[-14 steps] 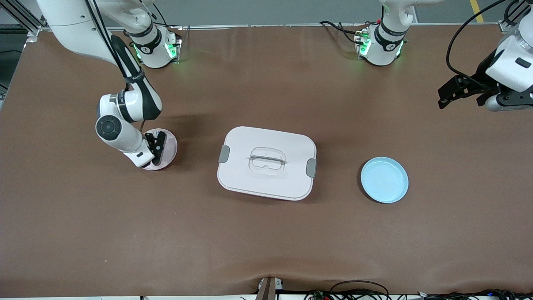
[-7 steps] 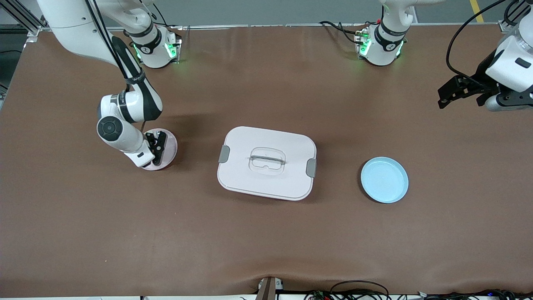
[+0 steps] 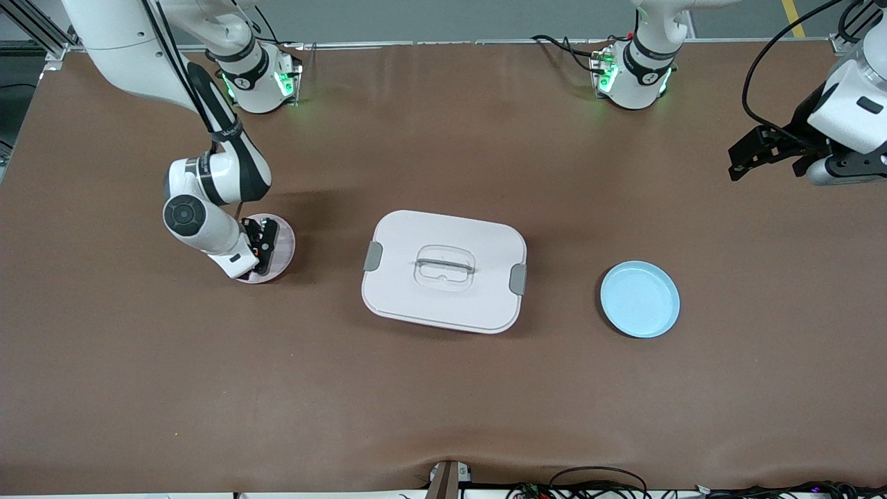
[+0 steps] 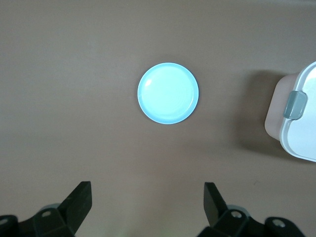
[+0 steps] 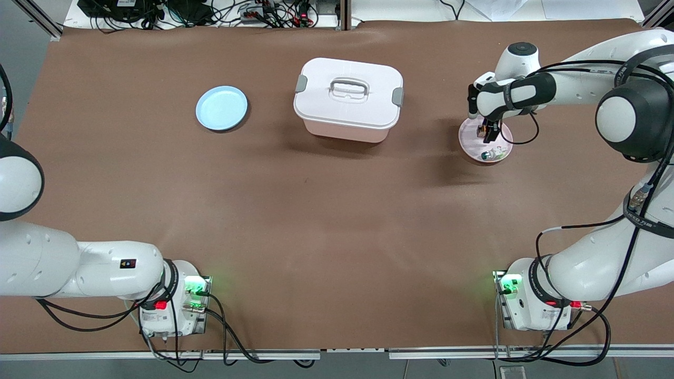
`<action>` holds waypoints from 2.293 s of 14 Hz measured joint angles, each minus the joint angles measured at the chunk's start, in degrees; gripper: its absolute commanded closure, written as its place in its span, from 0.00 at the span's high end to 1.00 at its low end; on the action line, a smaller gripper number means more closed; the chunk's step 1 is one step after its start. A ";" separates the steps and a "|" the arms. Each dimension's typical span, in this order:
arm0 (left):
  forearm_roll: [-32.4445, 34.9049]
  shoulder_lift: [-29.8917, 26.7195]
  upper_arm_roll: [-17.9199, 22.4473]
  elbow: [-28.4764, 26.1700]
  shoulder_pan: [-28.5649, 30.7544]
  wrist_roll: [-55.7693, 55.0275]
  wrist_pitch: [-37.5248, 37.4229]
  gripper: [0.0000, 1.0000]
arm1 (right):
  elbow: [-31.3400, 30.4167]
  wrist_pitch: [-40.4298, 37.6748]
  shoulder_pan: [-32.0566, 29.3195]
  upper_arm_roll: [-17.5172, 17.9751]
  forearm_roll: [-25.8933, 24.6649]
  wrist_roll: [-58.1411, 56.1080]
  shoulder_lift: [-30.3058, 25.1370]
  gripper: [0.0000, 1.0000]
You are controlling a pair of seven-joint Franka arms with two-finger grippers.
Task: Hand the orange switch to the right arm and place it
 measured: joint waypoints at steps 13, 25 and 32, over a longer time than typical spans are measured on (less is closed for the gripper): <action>0.00 0.00 0.00 0.00 0.00 0.01 -0.06 1.00 | 4.05 -18.08 -1.41 -0.81 0.07 42.12 -10.23 1.00; 0.00 -0.09 0.00 0.03 -0.04 0.03 -0.07 1.00 | 27.23 -46.80 -5.29 -0.93 0.04 62.20 -15.38 1.00; 0.00 -0.11 0.00 0.13 -0.18 0.03 -0.03 1.00 | 38.32 -54.45 -6.29 -0.93 0.02 62.44 -17.95 1.00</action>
